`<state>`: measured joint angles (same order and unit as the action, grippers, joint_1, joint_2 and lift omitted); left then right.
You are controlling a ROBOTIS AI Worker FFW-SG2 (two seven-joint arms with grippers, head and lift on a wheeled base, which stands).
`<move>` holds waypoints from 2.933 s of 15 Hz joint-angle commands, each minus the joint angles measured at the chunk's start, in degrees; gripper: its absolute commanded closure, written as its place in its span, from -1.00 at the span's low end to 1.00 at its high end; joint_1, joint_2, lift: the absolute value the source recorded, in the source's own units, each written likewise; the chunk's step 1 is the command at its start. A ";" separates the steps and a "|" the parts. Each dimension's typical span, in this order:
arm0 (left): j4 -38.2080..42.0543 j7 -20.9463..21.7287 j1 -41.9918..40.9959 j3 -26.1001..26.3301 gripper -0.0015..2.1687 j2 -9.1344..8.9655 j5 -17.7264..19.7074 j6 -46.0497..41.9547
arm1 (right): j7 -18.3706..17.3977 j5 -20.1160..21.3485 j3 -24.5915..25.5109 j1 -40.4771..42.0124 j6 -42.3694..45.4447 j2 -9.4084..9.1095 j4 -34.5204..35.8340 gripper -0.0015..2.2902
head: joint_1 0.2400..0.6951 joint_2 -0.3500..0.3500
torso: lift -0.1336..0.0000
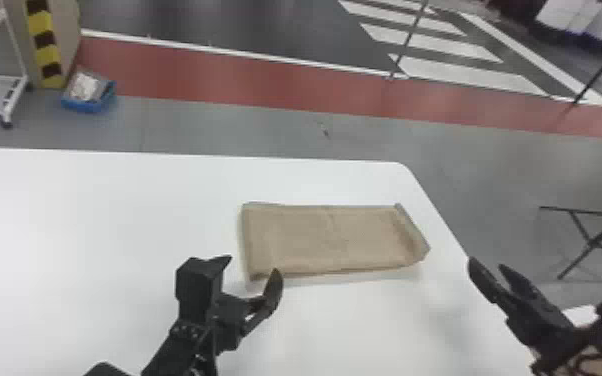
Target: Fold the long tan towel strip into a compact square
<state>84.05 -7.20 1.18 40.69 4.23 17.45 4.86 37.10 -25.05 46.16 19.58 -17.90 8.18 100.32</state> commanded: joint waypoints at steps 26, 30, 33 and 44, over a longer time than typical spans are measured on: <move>-3.46 -0.89 0.41 1.76 -0.01 -0.10 -3.91 -2.44 | 0.61 -3.60 2.54 1.78 -0.17 -0.53 0.93 -0.81 | 1.00 -1.00 | -0.85; -2.40 -1.33 0.41 1.23 0.11 0.25 -3.91 -2.09 | 0.52 -3.78 2.45 1.78 -0.17 -0.88 1.28 -0.81 | 1.00 -1.00 | -0.85; -2.31 -1.15 1.11 0.00 0.11 0.25 -4.27 -1.73 | 0.52 -3.78 2.10 1.69 -0.17 -0.97 1.46 -0.81 | 1.00 -1.00 | -0.85; 1.11 0.17 -0.03 -10.46 0.11 5.44 -2.95 -0.68 | 0.17 -2.20 -0.10 -0.68 -1.05 -1.41 1.46 -0.81 | 1.00 -1.00 | -0.85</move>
<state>83.62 -7.07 2.12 32.10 8.20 13.78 4.18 37.35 -27.57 46.43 19.27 -18.79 6.79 101.78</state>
